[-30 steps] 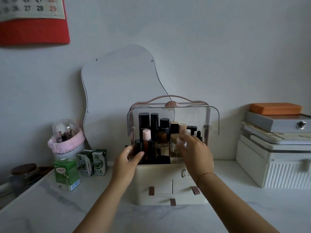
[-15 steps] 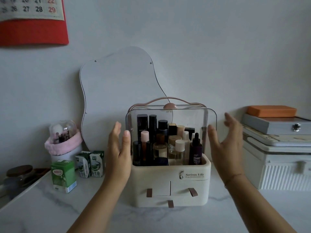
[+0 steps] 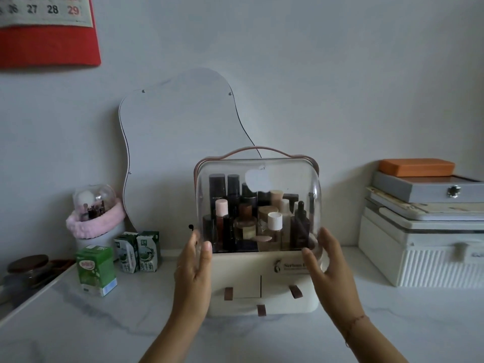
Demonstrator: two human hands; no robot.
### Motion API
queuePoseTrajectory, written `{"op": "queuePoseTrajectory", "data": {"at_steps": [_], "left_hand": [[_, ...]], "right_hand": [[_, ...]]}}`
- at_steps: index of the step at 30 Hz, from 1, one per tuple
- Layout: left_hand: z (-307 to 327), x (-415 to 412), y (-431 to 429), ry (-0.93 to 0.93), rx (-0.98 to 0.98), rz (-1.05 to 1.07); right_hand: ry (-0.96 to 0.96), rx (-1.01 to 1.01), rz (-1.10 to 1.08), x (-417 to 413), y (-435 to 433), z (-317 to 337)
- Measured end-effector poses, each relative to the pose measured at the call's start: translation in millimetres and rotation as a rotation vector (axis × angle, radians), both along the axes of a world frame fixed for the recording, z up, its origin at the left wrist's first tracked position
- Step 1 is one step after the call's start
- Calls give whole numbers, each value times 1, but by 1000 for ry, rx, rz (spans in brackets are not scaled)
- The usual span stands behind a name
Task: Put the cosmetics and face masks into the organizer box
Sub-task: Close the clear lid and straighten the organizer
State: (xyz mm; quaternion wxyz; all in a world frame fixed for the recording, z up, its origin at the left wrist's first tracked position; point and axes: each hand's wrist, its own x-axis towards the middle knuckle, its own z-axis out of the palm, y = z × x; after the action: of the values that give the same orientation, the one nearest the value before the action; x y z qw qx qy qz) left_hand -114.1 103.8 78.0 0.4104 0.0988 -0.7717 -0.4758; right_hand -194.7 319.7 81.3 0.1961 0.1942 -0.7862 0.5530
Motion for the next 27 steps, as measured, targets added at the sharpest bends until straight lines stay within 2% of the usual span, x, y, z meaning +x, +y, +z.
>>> {"op": "queuePoseTrajectory", "data": {"at_steps": [7,12,17,27], "left_hand": [[-21,-7,0,-56,40,-57],[-37,-18,-16,-136,311,-178],[-62,-26,-24,-181,469,-175],[-82,-38,-23,-140,458,-77]], "right_hand": [[-12,-11,28,-6,-2,-13],[-235,-180,236,-19,-3,-18],[-310,-249,309,-34,-1,-37],[-330,-271,301,-43,0,-70]]}}
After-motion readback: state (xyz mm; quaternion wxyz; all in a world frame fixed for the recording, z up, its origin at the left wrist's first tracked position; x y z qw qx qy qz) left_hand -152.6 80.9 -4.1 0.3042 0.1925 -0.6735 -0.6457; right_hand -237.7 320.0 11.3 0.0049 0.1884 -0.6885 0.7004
